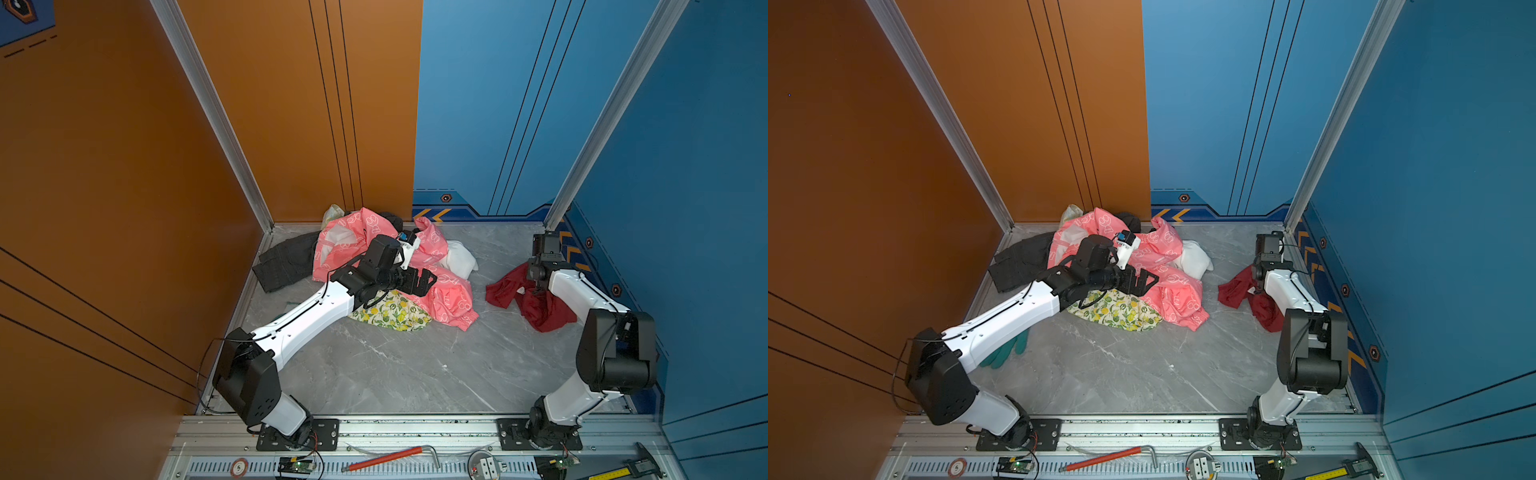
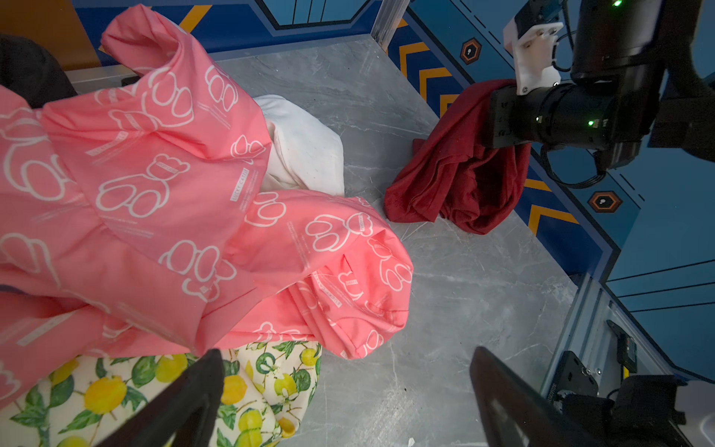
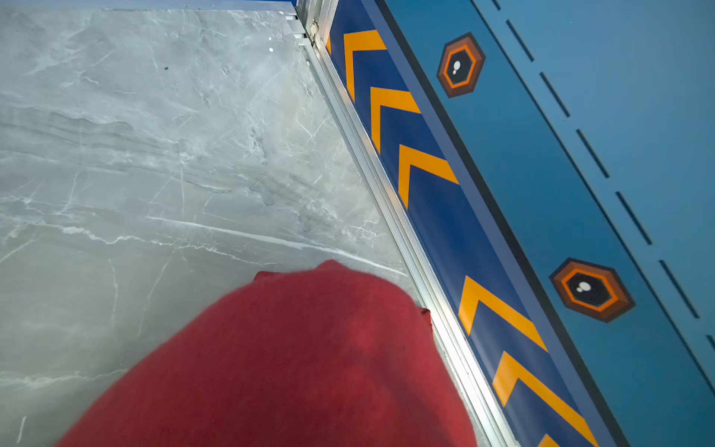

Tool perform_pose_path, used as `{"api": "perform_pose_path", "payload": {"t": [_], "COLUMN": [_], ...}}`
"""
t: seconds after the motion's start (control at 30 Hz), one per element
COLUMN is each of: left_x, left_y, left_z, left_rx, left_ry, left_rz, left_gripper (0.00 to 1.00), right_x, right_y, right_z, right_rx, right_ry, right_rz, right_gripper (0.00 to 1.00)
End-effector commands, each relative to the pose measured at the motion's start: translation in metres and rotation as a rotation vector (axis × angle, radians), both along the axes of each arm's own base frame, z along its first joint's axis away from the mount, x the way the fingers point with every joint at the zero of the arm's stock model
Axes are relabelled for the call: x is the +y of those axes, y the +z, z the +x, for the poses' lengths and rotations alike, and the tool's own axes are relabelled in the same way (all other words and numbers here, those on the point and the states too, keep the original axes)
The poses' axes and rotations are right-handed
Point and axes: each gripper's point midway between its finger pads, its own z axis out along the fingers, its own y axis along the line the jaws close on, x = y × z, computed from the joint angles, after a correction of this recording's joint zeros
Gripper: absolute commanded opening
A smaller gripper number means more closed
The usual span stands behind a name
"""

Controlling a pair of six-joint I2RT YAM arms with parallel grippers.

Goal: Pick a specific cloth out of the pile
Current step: 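Lower the red shirt onto the clear table area with the right gripper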

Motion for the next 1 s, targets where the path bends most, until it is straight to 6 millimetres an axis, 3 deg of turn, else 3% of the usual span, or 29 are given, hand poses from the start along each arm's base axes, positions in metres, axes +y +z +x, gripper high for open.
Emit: {"api": "perform_pose_path", "payload": {"t": [0.0, 0.23, 0.37, 0.5, 0.6, 0.77, 0.87, 0.97], "left_x": [0.003, 0.01, 0.012, 0.013, 0.014, 0.015, 0.016, 0.016], "left_y": [0.01, 0.008, 0.006, 0.004, 0.003, 0.003, 0.005, 0.006], "left_z": [0.001, 0.008, 0.01, 0.013, 0.014, 0.016, 0.016, 0.016], "left_rx": [-0.012, -0.012, -0.011, -0.008, -0.005, 0.001, 0.0, 0.0], "left_ry": [0.008, 0.034, 0.043, 0.051, 0.056, 0.06, 0.06, 0.06], "left_rz": [-0.045, -0.044, -0.046, -0.044, -0.045, -0.052, -0.059, -0.057], "left_gripper": [0.99, 0.98, 0.98, 0.98, 0.98, 0.98, 0.98, 0.98], "right_x": [0.001, 0.016, 0.024, 0.028, 0.031, 0.029, 0.028, 0.029], "right_y": [0.002, -0.041, -0.07, -0.087, -0.083, -0.049, -0.029, -0.011], "right_z": [0.006, 0.019, 0.02, 0.018, 0.016, 0.013, 0.009, 0.005], "right_rx": [0.075, 0.241, 0.343, 0.415, 0.415, 0.37, 0.349, 0.327], "right_ry": [0.018, 0.092, 0.134, 0.154, 0.163, 0.155, 0.142, 0.135], "right_rz": [-0.083, -0.102, -0.056, -0.02, -0.005, -0.004, -0.001, 0.006], "right_gripper": [0.0, 0.0, 0.0, 0.0, 0.15, 0.49, 0.61, 0.65]}}
